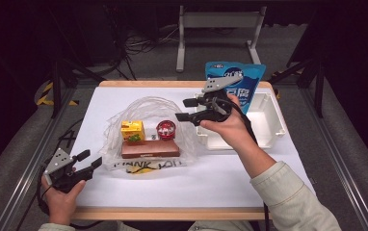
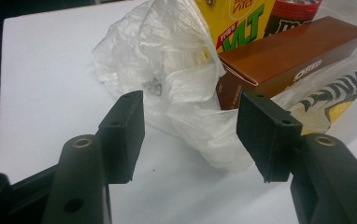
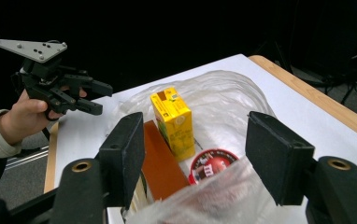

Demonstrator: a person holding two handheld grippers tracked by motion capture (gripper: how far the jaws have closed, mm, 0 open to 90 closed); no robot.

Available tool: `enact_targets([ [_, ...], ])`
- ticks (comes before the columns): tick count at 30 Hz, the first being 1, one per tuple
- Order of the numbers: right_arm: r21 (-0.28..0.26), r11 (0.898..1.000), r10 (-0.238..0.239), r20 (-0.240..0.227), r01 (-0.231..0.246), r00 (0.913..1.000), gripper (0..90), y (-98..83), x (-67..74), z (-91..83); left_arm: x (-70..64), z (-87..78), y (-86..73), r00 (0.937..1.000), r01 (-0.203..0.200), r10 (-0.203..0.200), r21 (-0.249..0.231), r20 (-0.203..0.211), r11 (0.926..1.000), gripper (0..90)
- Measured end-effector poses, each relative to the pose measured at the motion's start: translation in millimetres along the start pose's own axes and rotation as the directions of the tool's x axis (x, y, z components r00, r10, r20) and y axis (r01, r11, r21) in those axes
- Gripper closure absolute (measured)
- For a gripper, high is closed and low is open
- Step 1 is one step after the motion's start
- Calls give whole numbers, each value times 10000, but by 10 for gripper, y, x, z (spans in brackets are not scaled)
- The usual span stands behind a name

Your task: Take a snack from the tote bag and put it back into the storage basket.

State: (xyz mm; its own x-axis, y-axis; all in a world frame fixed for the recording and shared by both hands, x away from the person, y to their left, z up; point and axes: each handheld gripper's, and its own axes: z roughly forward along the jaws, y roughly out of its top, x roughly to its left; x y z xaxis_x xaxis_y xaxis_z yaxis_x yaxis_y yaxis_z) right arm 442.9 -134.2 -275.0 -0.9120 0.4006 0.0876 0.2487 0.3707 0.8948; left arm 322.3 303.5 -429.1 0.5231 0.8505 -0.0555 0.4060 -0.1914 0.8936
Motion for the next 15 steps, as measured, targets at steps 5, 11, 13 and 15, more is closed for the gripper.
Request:
enact_targets([
  [5, 47, 10000, -71, -259, 72, 9996, 416, 28, 23, 153, 10, -44, -31, 9999, 99, -99, -38, -83, 9999, 422],
  [11, 275, 9994, -181, -425, 193, 9989, 417, 70, 55, 345, 25, -81, -52, 9998, 164, -165, -59, -124, 9998, 422],
  [13, 321, 9991, -261, -474, 277, 9985, 416, 86, 70, 407, 26, -84, -56, 9997, 203, -203, -46, -128, 9998, 422],
  [15, 394, 9986, -328, -532, 349, 9980, 415, 104, 83, 473, 31, -86, -54, 9998, 176, -176, -32, -135, 9998, 422],
])
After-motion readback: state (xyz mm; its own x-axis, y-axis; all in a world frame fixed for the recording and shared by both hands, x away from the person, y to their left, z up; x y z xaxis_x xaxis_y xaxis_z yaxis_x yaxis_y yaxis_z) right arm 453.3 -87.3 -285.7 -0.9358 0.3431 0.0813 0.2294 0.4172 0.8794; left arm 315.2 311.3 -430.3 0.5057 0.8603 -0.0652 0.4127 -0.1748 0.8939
